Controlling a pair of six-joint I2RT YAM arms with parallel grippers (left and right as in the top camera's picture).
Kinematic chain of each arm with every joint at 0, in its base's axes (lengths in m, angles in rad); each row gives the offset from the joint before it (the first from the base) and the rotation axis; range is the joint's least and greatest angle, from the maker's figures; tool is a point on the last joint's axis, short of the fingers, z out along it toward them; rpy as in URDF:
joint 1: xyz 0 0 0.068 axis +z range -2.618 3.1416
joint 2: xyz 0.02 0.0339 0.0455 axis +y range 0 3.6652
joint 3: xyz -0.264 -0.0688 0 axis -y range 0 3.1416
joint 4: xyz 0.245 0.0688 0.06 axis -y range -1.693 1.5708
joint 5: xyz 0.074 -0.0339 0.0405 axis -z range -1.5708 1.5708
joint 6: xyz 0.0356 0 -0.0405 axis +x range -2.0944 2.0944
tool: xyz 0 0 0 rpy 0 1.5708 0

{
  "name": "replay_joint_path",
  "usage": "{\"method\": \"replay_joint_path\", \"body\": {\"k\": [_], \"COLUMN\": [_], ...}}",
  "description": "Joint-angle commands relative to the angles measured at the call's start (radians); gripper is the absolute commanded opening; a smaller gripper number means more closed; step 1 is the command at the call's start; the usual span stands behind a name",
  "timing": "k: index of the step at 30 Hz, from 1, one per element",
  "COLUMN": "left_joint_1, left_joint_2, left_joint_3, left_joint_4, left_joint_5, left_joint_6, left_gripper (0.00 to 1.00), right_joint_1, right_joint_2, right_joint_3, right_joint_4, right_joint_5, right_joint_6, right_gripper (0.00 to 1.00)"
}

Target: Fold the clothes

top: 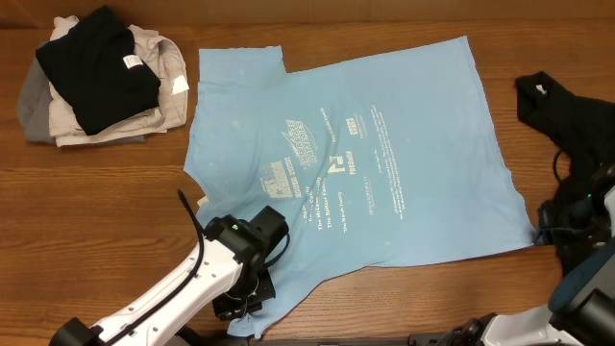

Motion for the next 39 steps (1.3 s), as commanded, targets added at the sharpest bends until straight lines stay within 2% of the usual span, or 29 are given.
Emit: {"method": "replay_joint_path", "body": {"k": [1, 8, 12, 15, 19, 23, 30, 39], "left_joint_1": [-0.026, -0.057, -0.05, -0.036, 0.017, 0.105, 0.203, 0.232], "left_joint_2": [-0.034, -0.061, -0.062, -0.062, -0.061, -0.058, -0.033, 0.034], "left_joint_3": [0.042, 0.071, 0.134, 0.21, 0.282, 0.286, 0.286, 0.286], "left_joint_4": [-0.026, -0.035, -0.045, -0.067, -0.063, 0.003, 0.114, 0.176], "left_joint_5": [0.027, 0.013, -0.055, -0.157, -0.264, -0.266, -0.266, -0.353], "left_joint_6": [0.002, 0.01, 0.024, 0.024, 0.053, 0.116, 0.199, 0.203], "left_gripper": [0.04, 0.04, 0.04, 0.04, 0.04, 0.04, 0.04, 0.04], "right_joint_1": [0.004, 0.004, 0.005, 0.005, 0.005, 0.019, 0.144, 0.328], "right_joint_2": [-0.051, -0.113, -0.134, -0.135, -0.135, -0.135, -0.134, -0.134], "right_joint_3": [0.048, 0.059, 0.083, 0.111, 0.123, 0.123, 0.122, 0.122], "right_joint_4": [-0.017, -0.02, -0.007, 0.019, 0.081, 0.144, 0.243, 0.41], "right_joint_5": [0.018, -0.021, -0.062, -0.09, -0.153, -0.22, -0.216, -0.102], "right_joint_6": [0.034, 0.033, 0.033, 0.026, 0.022, 0.022, 0.045, 0.111], "right_gripper": [0.04, 0.04, 0.04, 0.04, 0.04, 0.04, 0.04, 0.04]}}
